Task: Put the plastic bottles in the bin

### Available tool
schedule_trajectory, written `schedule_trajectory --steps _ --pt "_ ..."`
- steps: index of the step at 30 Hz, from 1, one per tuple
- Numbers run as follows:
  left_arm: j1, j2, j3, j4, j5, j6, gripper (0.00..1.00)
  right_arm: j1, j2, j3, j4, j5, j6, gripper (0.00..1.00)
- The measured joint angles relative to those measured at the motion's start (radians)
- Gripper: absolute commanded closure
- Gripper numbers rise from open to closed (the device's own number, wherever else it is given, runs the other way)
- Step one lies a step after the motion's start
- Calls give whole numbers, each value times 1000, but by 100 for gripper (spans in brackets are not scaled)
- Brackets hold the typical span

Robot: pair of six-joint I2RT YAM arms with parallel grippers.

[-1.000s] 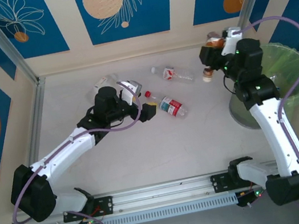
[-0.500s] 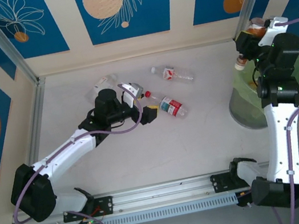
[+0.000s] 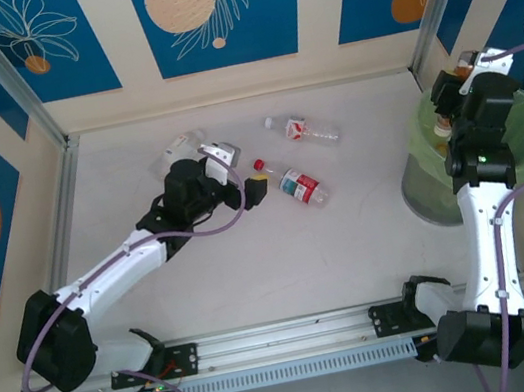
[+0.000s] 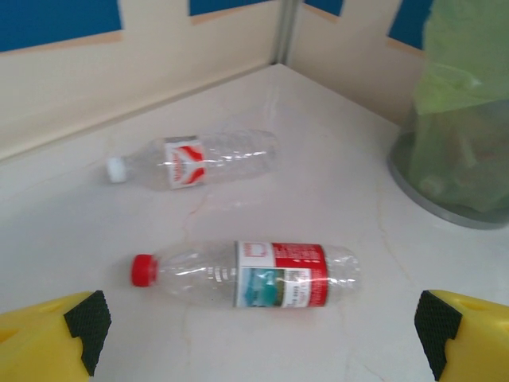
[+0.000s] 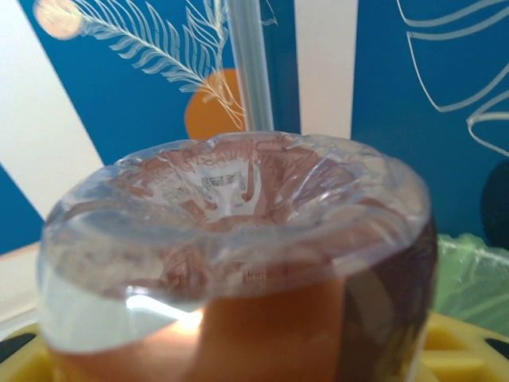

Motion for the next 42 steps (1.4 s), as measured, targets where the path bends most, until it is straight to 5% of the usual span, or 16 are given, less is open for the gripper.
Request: schedule_trajectory --steps 13,22,25,37,42 --pt "2 -35 -18 -3 -198 -35 0 7 58 -85 43 39 22 28" --pt "87 0 41 -183 -355 -130 0 13 60 -86 -11 21 50 20" --pt "141 26 80 -246 -375 -158 0 14 39 -92 -24 3 63 0" --pt "296 132 140 -391 -364 -230 0 66 -88 -91 -103 -169 103 0" --pt "351 237 258 -478 -346 -229 0 192 -105 -79 -120 -240 96 0"
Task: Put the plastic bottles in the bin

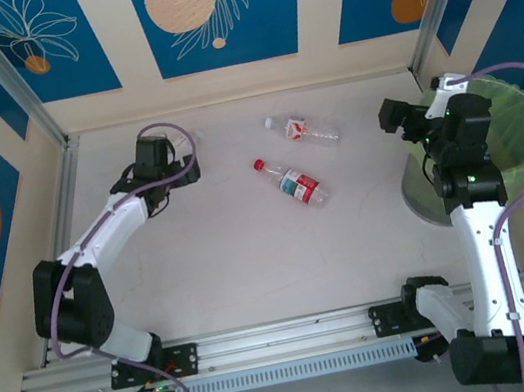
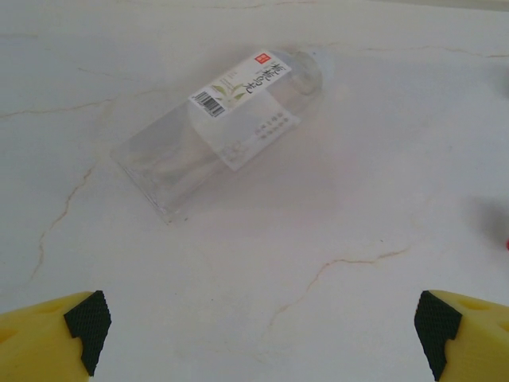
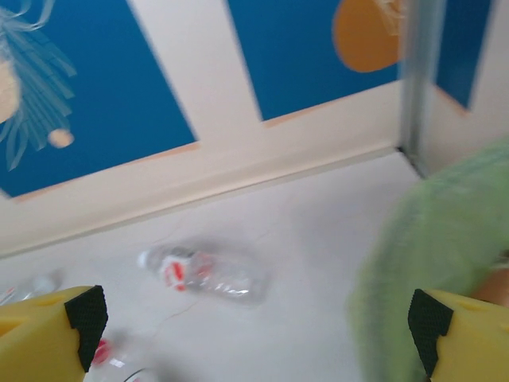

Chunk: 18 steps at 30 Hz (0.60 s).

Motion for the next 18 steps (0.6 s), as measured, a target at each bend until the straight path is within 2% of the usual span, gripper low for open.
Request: schedule_trajectory --steps 5,9,18 --pt "26 83 88 -65 30 32 0 141 -1 0 0 -15 -26 0" --pt "61 180 203 -146 120 153 0 228 10 0 2 -18 -43 0" --pt "185 407 488 -338 245 415 0 323 26 -36 13 -13 -50 0"
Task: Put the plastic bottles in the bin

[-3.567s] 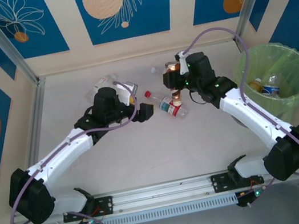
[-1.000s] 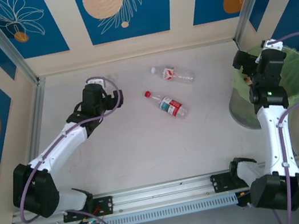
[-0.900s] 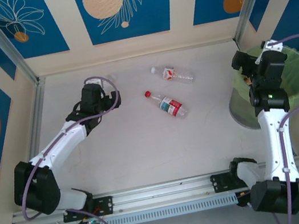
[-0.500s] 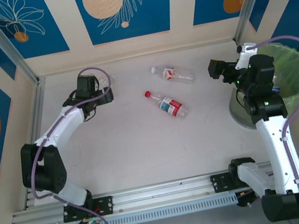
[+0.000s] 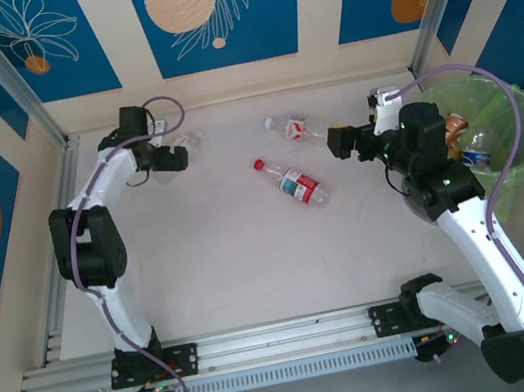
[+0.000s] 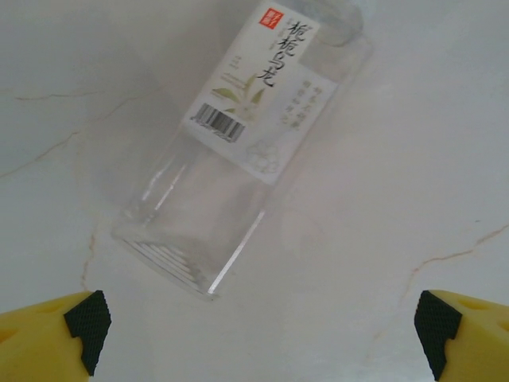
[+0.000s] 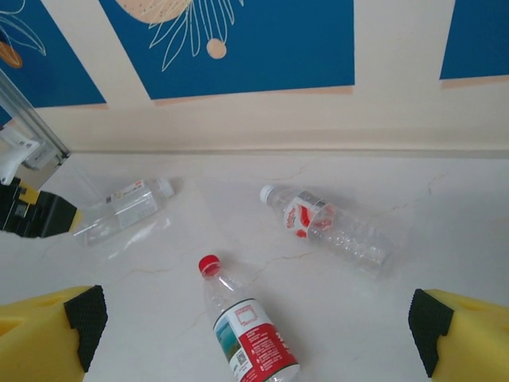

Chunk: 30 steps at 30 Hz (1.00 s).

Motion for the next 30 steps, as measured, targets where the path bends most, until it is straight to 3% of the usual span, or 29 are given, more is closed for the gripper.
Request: schedule_trajectory --steps 8,15,22,30 --pt "29 170 209 -156 5 187 0 16 7 -65 8 2 46 0" --pt "37 309 378 -257 10 257 0 20 1 -71 8 28 65 0" --pt "38 385 425 -306 7 330 2 20 -10 -95 -1 45 93 0" --pt "39 425 446 -334 17 371 15 22 -10 -101 -10 64 109 0"
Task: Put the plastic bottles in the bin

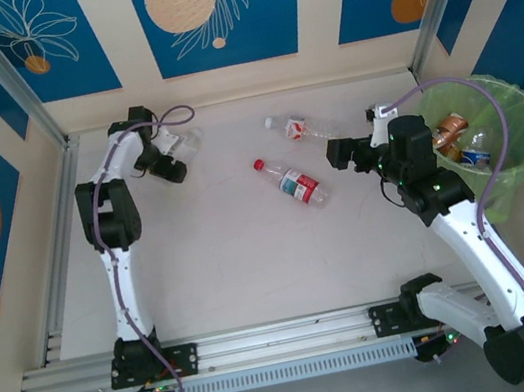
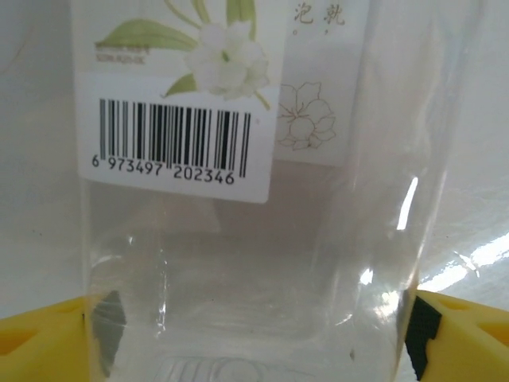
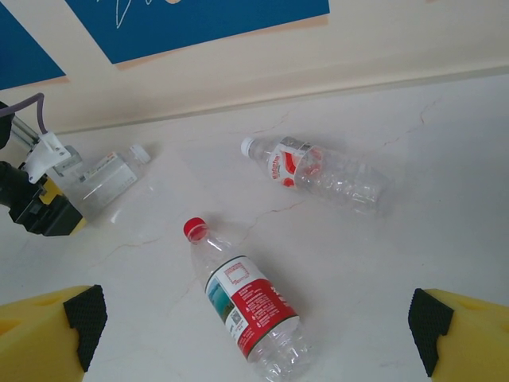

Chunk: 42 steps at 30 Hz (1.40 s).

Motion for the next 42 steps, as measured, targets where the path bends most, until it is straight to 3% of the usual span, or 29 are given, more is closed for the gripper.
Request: schedule_trajectory --steps 18,28,42 --pt "0 18 19 21 -26 -9 37 0 -19 0 -19 19 16 0" --pt "-2 13 5 47 -29 -33 43 0 -19 0 -19 22 19 0" --pt "-52 -168 -312 222 -37 -162 49 1 23 -19 -11 13 43 0"
